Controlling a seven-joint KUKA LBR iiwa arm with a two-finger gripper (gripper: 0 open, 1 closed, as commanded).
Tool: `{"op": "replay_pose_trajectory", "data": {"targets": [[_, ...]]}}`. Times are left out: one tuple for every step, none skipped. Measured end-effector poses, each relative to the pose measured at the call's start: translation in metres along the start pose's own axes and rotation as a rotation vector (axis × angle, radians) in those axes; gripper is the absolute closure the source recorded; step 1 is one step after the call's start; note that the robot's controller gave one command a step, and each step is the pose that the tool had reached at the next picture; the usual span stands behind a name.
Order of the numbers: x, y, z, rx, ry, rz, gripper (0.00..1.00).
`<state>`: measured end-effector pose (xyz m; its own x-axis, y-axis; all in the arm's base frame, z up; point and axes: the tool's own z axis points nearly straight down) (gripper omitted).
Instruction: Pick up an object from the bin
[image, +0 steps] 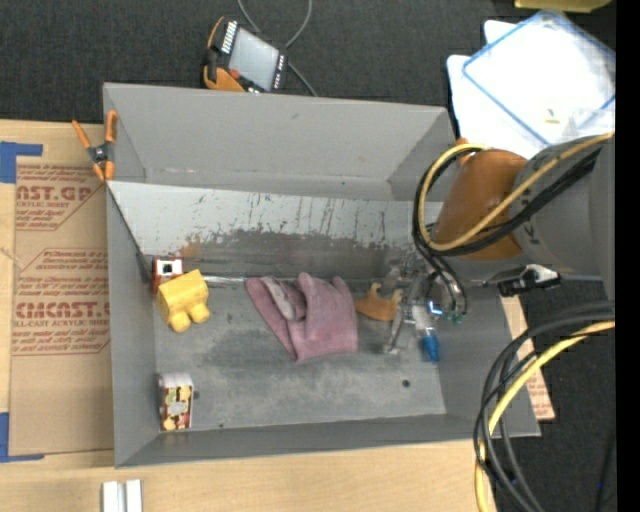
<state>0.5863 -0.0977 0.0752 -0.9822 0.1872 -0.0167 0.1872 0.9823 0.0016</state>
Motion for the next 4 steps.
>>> {"op": "replay_pose_trajectory", "data": {"targets": [[0.000, 0.006, 0.003, 0.001, -0.001, -0.003, 0.00], [0.000, 0.002, 0.001, 0.001, -0.002, -0.001, 1.00], [0.000, 0.002, 0.001, 0.001, -0.002, -0.001, 1.00], [0.001, 0.002, -0.007, 0.001, 0.003, -0.001, 1.00]]}}
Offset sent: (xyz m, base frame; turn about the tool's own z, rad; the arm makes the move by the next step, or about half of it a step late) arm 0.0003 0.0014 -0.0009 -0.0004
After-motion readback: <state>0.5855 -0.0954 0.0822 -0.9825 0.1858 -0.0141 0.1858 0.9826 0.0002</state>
